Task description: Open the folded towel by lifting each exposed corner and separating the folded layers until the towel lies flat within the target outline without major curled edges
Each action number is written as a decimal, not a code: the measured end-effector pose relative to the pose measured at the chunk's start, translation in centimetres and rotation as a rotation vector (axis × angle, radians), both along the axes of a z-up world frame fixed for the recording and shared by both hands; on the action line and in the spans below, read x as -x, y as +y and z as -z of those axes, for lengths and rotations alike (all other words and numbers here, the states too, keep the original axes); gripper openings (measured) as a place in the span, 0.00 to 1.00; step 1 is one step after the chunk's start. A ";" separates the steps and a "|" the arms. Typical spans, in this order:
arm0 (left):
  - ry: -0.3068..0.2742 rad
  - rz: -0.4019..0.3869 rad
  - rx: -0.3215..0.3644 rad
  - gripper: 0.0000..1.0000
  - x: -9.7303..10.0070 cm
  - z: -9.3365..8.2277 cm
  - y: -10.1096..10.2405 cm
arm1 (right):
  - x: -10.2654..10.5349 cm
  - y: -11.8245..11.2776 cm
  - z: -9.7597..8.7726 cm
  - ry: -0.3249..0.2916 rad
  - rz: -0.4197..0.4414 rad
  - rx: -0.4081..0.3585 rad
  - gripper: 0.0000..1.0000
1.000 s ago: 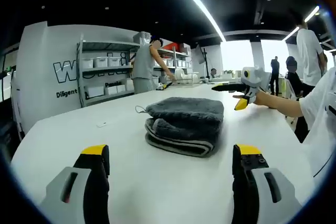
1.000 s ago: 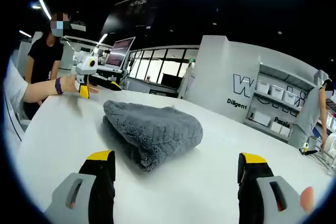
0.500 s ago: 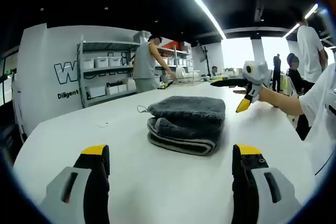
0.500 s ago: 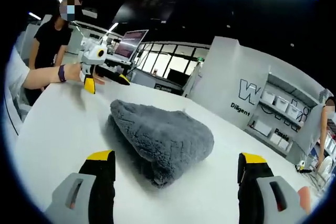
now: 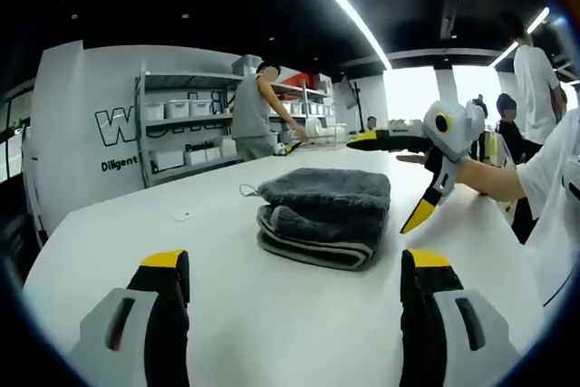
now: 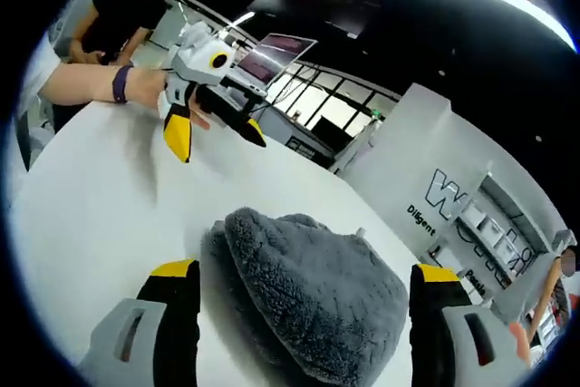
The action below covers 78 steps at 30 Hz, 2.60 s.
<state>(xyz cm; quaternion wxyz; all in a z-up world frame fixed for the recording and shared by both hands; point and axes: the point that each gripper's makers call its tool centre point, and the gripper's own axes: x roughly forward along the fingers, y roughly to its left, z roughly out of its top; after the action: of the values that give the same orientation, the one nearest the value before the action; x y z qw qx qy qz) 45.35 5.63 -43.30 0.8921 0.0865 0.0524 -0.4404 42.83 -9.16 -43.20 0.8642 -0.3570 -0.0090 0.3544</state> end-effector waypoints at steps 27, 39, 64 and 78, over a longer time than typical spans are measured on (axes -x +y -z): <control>0.012 0.005 -0.033 0.95 0.7 0.8 -0.8 | -0.5 3.6 0.4 -0.074 0.009 0.203 0.40; 0.022 0.003 -0.056 0.94 0.8 1.2 -1.0 | 0.4 4.0 1.7 -0.005 -0.010 0.226 0.14; 0.032 0.004 -0.072 0.94 0.8 1.6 -1.0 | -0.4 1.5 -2.4 -0.016 0.041 0.071 0.07; 0.042 0.006 -0.088 0.94 0.9 2.1 -1.1 | -2.5 -3.8 -5.7 -0.047 0.155 -0.072 0.06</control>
<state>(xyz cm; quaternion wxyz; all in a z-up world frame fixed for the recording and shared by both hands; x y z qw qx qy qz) 44.49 4.58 -45.41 0.8847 0.1167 0.0903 -0.4423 45.30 -12.95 -37.47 0.9010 -0.3333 -0.0143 0.2772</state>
